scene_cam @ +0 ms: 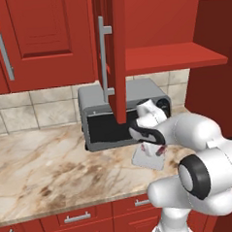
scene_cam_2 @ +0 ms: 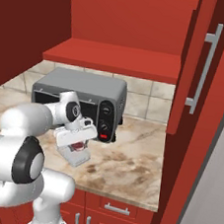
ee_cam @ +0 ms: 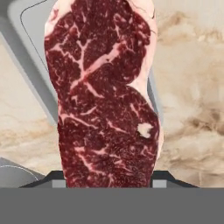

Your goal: Retrieve the tupperware from the cabinet, then place the raw meat into the tupperware to avoid contamination.

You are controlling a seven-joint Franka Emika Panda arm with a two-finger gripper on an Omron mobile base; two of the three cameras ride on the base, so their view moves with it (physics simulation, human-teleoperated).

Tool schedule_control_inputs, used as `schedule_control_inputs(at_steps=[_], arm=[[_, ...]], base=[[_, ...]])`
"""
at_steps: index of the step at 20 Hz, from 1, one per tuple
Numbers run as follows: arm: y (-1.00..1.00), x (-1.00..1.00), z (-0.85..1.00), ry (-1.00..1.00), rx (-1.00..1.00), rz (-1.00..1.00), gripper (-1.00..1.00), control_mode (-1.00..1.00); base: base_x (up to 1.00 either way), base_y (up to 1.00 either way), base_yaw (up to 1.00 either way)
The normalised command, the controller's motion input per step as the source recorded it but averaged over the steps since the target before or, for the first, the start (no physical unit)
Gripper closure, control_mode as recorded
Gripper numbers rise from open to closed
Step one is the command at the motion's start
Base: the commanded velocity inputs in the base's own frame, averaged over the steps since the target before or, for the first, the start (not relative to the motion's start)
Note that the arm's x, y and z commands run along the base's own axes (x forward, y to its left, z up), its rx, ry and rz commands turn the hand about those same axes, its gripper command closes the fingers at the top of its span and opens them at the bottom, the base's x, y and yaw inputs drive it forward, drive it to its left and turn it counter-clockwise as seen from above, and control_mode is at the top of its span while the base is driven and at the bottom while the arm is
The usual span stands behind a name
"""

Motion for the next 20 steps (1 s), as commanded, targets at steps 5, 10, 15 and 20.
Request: schedule_control_inputs(at_steps=[5,10,15,20], arm=[[-0.09,0.00,0.00,0.01,-0.05,0.25,1.00,-1.00],[0.06,0.00,0.00,0.08,0.00,0.19,1.00,-1.00],[0.11,0.00,-0.02,0.07,0.00,0.17,1.00,-1.00],[0.03,0.00,-0.12,0.04,0.00,0.13,1.00,-1.00]], base=[[0.00,0.00,0.00],[0.00,0.00,0.00],[0.00,0.00,0.00],[0.00,0.00,0.00]])
